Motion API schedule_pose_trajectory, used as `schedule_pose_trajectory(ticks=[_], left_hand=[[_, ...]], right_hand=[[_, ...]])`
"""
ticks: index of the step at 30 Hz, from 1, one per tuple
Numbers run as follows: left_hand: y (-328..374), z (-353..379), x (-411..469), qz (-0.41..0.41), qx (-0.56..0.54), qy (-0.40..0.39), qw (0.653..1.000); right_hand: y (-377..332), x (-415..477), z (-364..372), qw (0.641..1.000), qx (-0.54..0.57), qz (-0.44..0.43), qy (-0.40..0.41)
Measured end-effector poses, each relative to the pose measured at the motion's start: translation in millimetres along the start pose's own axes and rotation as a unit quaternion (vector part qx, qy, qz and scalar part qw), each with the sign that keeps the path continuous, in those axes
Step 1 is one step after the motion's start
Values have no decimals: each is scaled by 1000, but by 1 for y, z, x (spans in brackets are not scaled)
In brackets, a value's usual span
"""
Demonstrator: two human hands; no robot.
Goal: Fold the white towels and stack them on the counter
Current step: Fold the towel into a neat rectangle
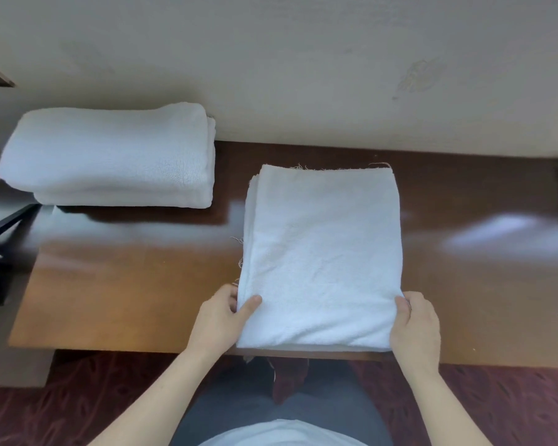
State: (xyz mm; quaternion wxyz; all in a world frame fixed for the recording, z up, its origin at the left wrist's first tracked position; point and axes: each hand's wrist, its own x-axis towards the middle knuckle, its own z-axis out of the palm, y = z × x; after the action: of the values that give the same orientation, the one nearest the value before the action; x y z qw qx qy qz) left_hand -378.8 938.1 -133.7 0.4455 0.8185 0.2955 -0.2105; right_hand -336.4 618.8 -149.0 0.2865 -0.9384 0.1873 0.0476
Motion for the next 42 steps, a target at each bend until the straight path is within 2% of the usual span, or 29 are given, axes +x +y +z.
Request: schedule_pose_trajectory(ticks=[4,10,15,19,26,31,40,42], left_hand=[[29,-6,18,30,-44,69,996],[53,10,41,39,39,118,992],[45,12,42,27,-100,138,985],[35,15,46,-48,-209,128,968],[44,12,25,-63,-197,135,969],[12,19,-20,-46,-78,75,993],[-15,24,-25,-26,-85,65,994],[-17,23,-26,-18,-71,88,993]], right_hand=[[-9,3,2,999,15,28,-14],[-12,1,10,999,-6,44,-11],[-3,5,8,999,-36,-1,1],[5,7,8,999,-21,-25,7],[5,8,12,1000,6,12,16],[4,7,10,1000,-2,0,-7],[3,6,8,999,-40,-22,-7],[0,5,4,1000,-26,-7,-17]])
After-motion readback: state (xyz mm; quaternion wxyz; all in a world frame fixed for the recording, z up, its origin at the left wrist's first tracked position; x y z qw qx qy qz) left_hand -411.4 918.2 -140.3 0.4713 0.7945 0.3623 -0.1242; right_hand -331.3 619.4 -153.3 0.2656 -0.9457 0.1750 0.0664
